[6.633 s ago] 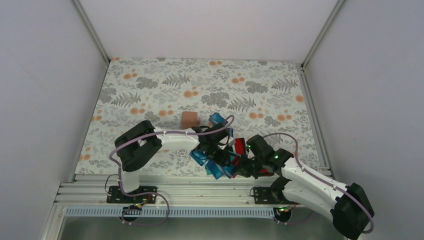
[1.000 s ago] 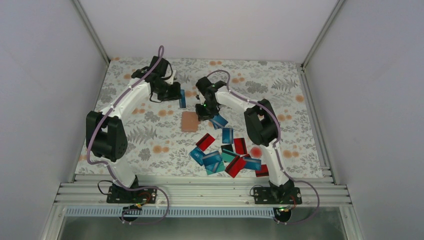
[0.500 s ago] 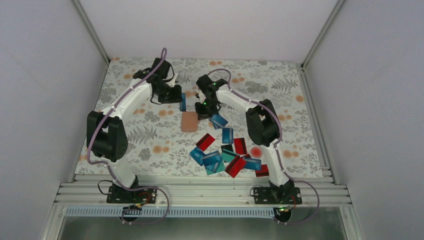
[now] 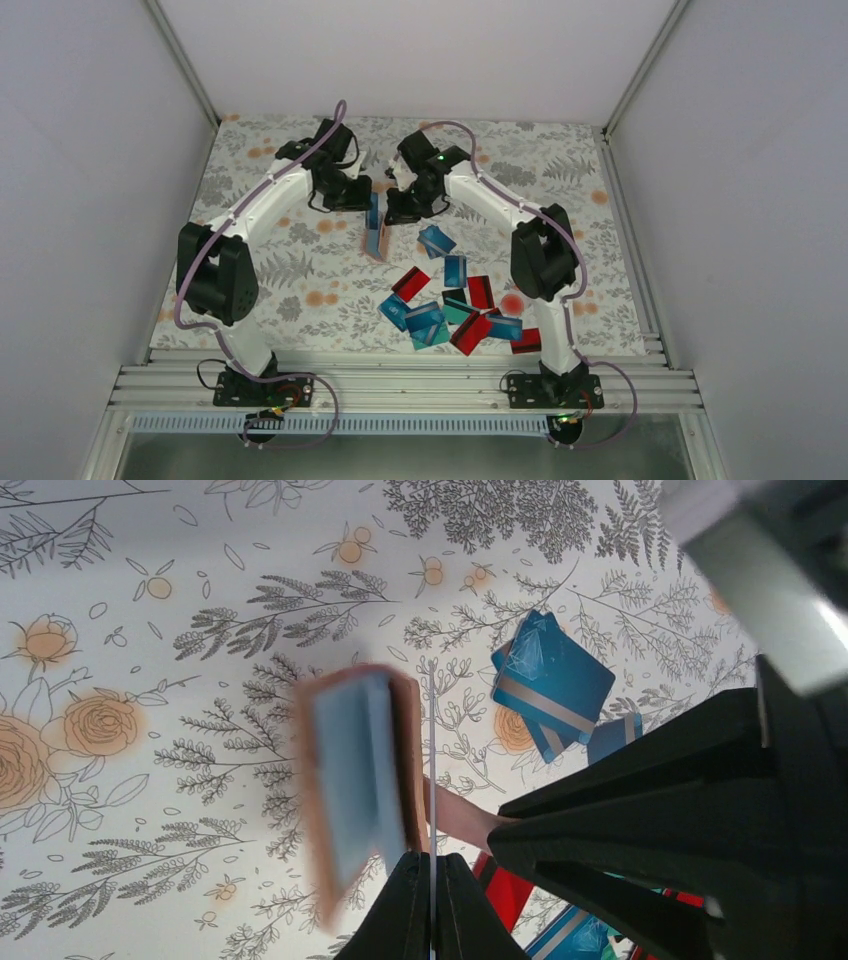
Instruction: Put the credit cards into the card holder
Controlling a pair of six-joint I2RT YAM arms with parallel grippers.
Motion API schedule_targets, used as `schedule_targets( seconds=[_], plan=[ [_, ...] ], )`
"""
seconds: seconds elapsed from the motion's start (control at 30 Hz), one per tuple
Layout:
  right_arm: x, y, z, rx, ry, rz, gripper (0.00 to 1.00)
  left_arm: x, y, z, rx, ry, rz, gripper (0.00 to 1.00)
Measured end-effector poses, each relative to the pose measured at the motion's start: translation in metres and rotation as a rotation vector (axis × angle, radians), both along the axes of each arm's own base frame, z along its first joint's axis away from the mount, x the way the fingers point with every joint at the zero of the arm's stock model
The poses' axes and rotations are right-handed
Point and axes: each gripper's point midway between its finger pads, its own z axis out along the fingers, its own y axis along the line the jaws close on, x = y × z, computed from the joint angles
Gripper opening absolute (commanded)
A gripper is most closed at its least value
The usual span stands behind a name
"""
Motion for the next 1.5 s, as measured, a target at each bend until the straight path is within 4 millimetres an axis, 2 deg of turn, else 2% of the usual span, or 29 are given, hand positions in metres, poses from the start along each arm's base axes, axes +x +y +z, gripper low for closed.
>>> schedule_targets(
  seconds=[0.2, 0.47, 0.6, 0.73, 0.87, 0.93, 1.3, 1.5],
  plan=[
    [0.001, 0.007, 0.015, 0.062, -0.026, 0.024, 0.04, -0.005, -0.006, -0.001, 0.007, 0.005, -0.014, 0.02],
    [0.003, -0.003, 0.006, 0.056, 0.002, 0.009, 0.04, -0.005, -0.002, -0.012, 0.069, 0.021, 0.023, 0.02],
    [0.005, -0.017, -0.010, 0.028, 0.023, -0.014, 0.04, -0.003, 0.007, -0.015, 0.113, 0.021, 0.054, 0.02],
    [0.002, -0.049, -0.042, -0.050, 0.070, -0.058, 0.04, -0.003, 0.014, -0.017, 0.150, 0.019, 0.070, 0.02],
    [-0.007, -0.085, -0.078, -0.142, 0.127, -0.103, 0.04, 0.003, 0.012, -0.015, 0.149, 0.012, 0.070, 0.02],
    [-0.010, -0.095, -0.086, -0.166, 0.144, -0.117, 0.04, 0.005, 0.009, -0.019, 0.144, 0.019, 0.066, 0.02],
    [-0.001, -0.102, -0.089, -0.181, 0.104, -0.130, 0.04, 0.006, 0.006, -0.062, 0.176, 0.114, 0.041, 0.02],
    [-0.006, -0.109, -0.100, -0.212, 0.104, -0.129, 0.04, 0.006, 0.013, -0.075, 0.225, 0.135, 0.050, 0.02]
  ],
)
